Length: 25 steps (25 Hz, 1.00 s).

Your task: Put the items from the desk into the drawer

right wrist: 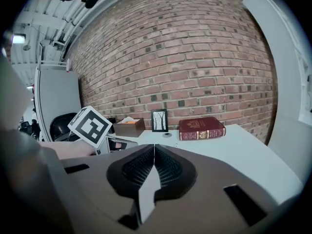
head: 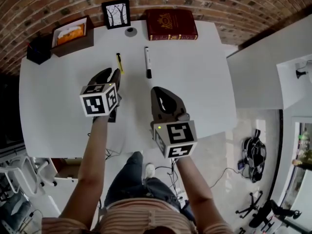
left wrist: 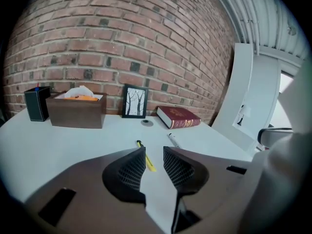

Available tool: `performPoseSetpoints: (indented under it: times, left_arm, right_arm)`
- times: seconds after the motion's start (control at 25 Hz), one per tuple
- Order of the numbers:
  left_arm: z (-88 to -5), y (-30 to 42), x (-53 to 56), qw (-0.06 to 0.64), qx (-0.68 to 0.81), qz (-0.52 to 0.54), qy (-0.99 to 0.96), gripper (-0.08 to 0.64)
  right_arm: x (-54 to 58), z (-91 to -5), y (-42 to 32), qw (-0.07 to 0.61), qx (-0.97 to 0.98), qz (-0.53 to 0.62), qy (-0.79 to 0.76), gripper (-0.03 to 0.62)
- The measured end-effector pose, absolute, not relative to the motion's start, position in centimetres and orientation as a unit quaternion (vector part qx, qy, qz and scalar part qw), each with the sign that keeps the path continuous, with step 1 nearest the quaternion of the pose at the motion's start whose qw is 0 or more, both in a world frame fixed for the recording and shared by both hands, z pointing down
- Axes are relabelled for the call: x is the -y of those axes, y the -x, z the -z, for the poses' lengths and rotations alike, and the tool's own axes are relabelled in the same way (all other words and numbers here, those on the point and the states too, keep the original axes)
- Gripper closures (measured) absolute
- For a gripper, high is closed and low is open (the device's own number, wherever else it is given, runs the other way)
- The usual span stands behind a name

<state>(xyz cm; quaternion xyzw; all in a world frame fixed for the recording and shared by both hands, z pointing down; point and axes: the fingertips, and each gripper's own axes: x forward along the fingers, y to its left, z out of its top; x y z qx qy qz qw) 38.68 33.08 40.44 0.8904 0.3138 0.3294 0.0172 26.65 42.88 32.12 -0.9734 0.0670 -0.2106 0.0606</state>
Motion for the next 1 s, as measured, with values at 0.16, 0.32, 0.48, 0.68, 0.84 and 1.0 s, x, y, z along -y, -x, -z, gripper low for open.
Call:
performPoseSetpoints:
  times: [0.16,0.32,0.48,0.68,0.84,1.0]
  left_arm:
    - [-42.4,-39.9,-33.8,0.015,-0.309,-0.349,-0.885,0.448]
    - [-43.7,-40.6,-34.3,0.018,-0.306,-0.364,-0.879,0.445]
    - [-44.5,-41.3,-34.3,0.005,-0.301,-0.375,-0.877,0.445]
    - [-45.4,-42.0,-34.8,0.000,-0.296,-0.398,-0.868,0.440]
    - [-46.4,-42.4,-35.1,-0.006,-0.288,-0.417,-0.862,0.440]
    - [-47.2,-42.5,-35.3,-0.010,-0.284,-0.428,-0.858,0.431]
  right_arm:
    - [-43.1,-33.1,-28.2,0.063,-0.064,0.218,0.972,0.575]
    - [-43.3,-33.8,-29.4,0.061,-0.063,0.225,0.970,0.575]
    - [-43.3,-34.3,-30.8,0.057,-0.065,0.234,0.968,0.575]
    - [-43.5,-35.0,-32.1,0.051,-0.065,0.247,0.965,0.575]
    - [-43.6,-35.7,-32.8,0.046,-0.069,0.263,0.961,0.575]
    - [-43.7,-35.8,-34.1,0.049,-0.071,0.260,0.962,0.574]
